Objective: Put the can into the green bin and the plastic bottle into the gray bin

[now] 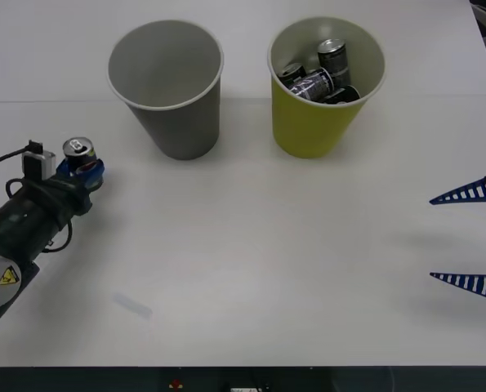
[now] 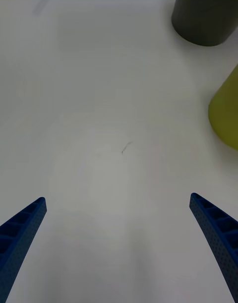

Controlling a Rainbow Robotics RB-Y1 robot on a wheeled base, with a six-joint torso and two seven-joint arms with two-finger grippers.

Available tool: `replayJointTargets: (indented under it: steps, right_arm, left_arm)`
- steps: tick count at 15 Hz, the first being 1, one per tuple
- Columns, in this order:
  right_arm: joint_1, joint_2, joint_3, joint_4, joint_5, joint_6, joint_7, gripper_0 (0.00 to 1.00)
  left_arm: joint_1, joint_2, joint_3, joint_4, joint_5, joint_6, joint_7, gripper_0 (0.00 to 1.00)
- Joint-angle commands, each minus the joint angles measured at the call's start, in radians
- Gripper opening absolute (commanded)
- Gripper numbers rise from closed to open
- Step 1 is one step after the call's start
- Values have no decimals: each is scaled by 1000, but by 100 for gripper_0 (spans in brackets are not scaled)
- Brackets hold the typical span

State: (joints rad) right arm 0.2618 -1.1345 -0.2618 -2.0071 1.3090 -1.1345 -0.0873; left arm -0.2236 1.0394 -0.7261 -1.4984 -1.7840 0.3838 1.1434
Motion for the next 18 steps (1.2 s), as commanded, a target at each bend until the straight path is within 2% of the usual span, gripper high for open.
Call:
replayJointTargets:
  steps: [1,3,7,10,12,14,15,18]
  right_arm:
    - [0,0,0,0,0,0,0,100]
    - [0,0,0,0,0,0,0,100]
    - [0,0,0,0,0,0,0,100]
    - [0,0,0,0,0,0,0,100]
    - [0,0,0,0,0,0,0,100]
    - [0,0,0,0,0,0,0,100]
    - [0,0,0,0,0,0,0,100]
    - [0,0,0,0,0,0,0,100]
  left_arm:
    - [84,33,82,-83,-37,-57,1,0]
    - [178,41,206,-168,-92,-155,2,0]
    - [343,50,424,-329,-146,-338,-10,0]
    - [458,50,582,-448,-144,-491,-25,0]
    - [526,37,712,-545,-127,-654,-25,0]
    - [555,1,841,-618,-100,-842,-17,0]
    - [553,-25,913,-646,-37,-970,-16,0]
    - [521,-51,1051,-657,117,-1206,-14,0]
